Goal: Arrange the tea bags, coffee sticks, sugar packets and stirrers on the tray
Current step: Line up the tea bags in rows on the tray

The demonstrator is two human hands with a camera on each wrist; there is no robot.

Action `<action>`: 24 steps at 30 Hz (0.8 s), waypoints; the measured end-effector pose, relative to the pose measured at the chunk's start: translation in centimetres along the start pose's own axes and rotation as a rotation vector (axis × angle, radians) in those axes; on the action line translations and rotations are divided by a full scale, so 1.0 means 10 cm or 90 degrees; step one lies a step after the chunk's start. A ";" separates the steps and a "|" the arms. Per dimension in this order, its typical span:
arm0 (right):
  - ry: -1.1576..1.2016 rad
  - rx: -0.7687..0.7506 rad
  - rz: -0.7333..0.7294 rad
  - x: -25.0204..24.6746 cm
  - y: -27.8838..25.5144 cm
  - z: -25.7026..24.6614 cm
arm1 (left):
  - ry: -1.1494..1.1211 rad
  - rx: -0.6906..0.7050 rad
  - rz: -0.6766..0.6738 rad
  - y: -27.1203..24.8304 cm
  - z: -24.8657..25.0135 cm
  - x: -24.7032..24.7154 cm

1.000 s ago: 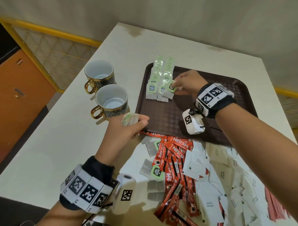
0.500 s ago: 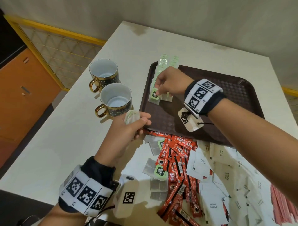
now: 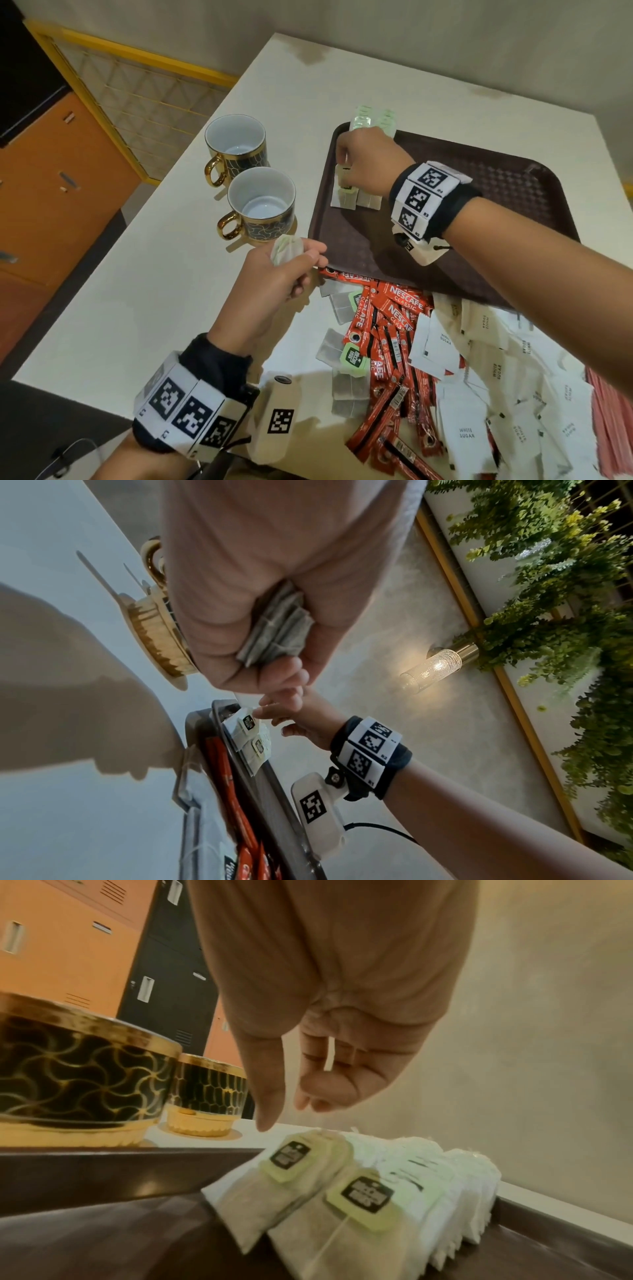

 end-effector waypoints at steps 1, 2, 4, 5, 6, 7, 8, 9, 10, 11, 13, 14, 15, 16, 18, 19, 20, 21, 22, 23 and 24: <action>-0.006 -0.018 -0.014 0.03 -0.01 -0.04 | 0.001 -0.002 0.000 0.00 0.00 0.00; -0.015 -0.032 -0.037 0.07 -0.02 -0.07 | 0.003 -0.004 0.000 -0.01 0.00 0.00; -0.032 -0.036 -0.079 0.13 -0.03 -0.11 | 0.004 -0.007 -0.002 -0.02 0.01 0.00; -0.037 -0.028 -0.091 0.16 -0.03 -0.11 | 0.003 -0.008 -0.003 -0.03 0.02 0.00; -0.038 -0.018 -0.095 0.17 -0.02 -0.11 | 0.001 -0.009 -0.003 -0.03 0.02 0.00; -0.035 -0.007 -0.096 0.18 -0.02 -0.10 | -0.002 -0.011 -0.004 -0.04 0.03 -0.01; -0.030 0.000 -0.093 0.19 -0.02 -0.09 | -0.006 -0.017 -0.005 -0.04 0.03 -0.01; -0.020 0.004 -0.083 0.18 -0.03 -0.08 | -0.015 -0.030 -0.010 -0.04 0.04 -0.01; -0.004 0.006 -0.068 0.16 -0.04 -0.06 | -0.034 -0.048 -0.019 -0.04 0.04 -0.01; 0.017 0.004 -0.050 0.12 -0.05 -0.06 | -0.069 -0.072 -0.037 -0.03 0.05 0.00; 0.058 -0.002 -0.004 -0.01 -0.13 -0.07 | -0.180 -0.129 -0.102 -0.02 0.10 0.01; 0.081 -0.002 0.020 -0.09 -0.19 -0.09 | -0.231 -0.157 -0.143 -0.02 0.14 0.03; 0.114 -0.001 0.048 -0.18 -0.27 -0.12 | -0.271 -0.184 -0.183 -0.03 0.18 0.05; 0.160 0.005 0.072 -0.25 -0.37 -0.16 | -0.301 -0.206 -0.221 -0.04 0.23 0.07; 0.269 0.004 0.098 -0.37 -0.58 -0.27 | -0.333 -0.227 -0.288 -0.06 0.30 0.09; 0.309 -0.004 0.092 -0.41 -0.69 -0.32 | -0.333 -0.226 -0.316 -0.06 0.32 0.11; 0.342 -0.015 0.078 -0.45 -0.80 -0.36 | -0.321 -0.219 -0.335 -0.07 0.33 0.12; 0.371 -0.027 0.061 -0.47 -0.90 -0.40 | -0.300 -0.208 -0.347 -0.08 0.33 0.14; 0.396 -0.036 0.046 -0.47 -0.98 -0.43 | -0.276 -0.195 -0.356 -0.09 0.34 0.14; 0.415 -0.045 0.035 -0.47 -1.05 -0.45 | -0.253 -0.183 -0.363 -0.09 0.34 0.15; 0.432 -0.052 0.028 -0.45 -1.11 -0.47 | -0.232 -0.171 -0.364 -0.10 0.33 0.16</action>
Point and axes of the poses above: each hand's wrist, its own y-axis towards the middle knuckle, its own x-axis out of the palm, z = x × y, the point moved 1 cm from there along y, towards the middle knuckle, and after that the axes turned 14 degrees about -x, right-handed, at the moved point
